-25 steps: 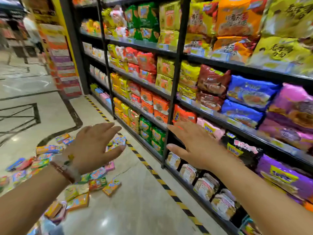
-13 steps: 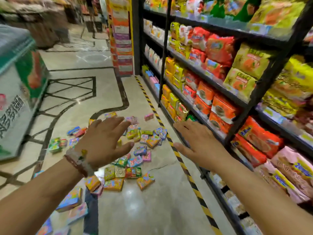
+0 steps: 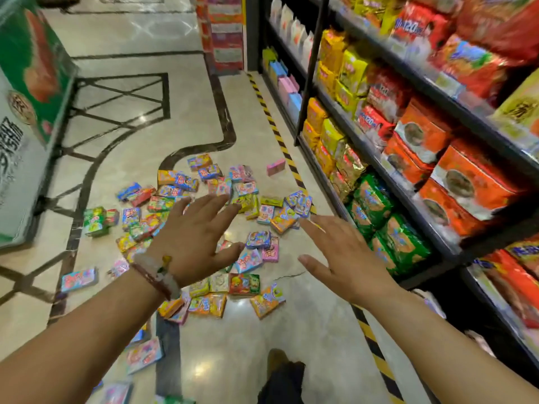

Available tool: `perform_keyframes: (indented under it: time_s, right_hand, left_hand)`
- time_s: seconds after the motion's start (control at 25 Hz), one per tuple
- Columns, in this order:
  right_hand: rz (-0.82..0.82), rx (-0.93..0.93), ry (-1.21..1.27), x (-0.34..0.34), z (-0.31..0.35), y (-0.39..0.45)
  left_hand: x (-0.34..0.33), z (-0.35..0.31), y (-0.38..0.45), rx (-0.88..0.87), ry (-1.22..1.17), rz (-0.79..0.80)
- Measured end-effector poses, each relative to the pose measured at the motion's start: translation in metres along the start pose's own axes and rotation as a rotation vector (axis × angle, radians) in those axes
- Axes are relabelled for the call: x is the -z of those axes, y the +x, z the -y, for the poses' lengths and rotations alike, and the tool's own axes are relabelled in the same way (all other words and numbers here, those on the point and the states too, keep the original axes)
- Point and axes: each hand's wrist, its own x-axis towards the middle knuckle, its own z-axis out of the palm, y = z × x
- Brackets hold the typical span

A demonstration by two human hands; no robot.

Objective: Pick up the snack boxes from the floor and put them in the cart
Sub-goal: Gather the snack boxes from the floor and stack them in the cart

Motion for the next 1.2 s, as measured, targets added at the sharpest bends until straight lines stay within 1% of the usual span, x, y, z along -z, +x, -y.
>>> perform_keyframes:
  time_s: [0.12,0.2,0.32,0.44,0.48,0.56,0.64,0.72,0.76,0.88,1.0,1.2]
  right_hand:
    - [0.051,0.022,0.016,-0.070,-0.036,0.044]
    - [0.075,0.048,0.033,-0.138,-0.060,0.066]
    - [0.105,0.043,0.048,-0.267,-0.097,0.085]
    - [0.140,0.059,0.017,-0.414,-0.137,0.084]
    - [0.190,0.069,-0.015,-0.463,-0.151,0.079]
    - [0.341,0.068,-0.074,-0.556,-0.179,0.070]
    - [0.496,0.104,-0.088,-0.636,-0.205,0.072]
    - [0.667,0.152,-0.099,-0.692,-0.222,0.081]
    - [0.748,0.176,-0.129,-0.713,-0.228,0.086]
    - [0.841,0.280,-0.185,-0.748,-0.228,0.094]
    - [0.921,0.265,-0.185,-0.755,-0.225,0.093]
    - [0.962,0.316,-0.203,-0.761,-0.227,0.101]
  left_hand:
    - [-0.074,0.018,0.033,0.046,-0.040,0.008]
    - [-0.145,0.030,0.051,0.054,-0.080,0.013]
    - [-0.277,0.049,0.064,0.073,-0.124,0.031]
    - [-0.428,0.068,0.058,0.089,-0.135,0.084]
    - [-0.478,0.072,0.054,0.093,-0.135,0.111]
    - [-0.570,0.076,0.044,0.063,-0.126,0.193]
    - [-0.655,0.077,0.037,0.019,-0.103,0.326]
    - [-0.721,0.080,0.034,-0.034,-0.087,0.393]
    - [-0.745,0.081,0.036,-0.041,-0.093,0.440]
    - [-0.787,0.080,0.036,-0.046,-0.046,0.598]
    - [-0.789,0.072,0.039,-0.009,0.006,0.699]
    - [-0.797,0.074,0.058,0.028,0.066,0.827]
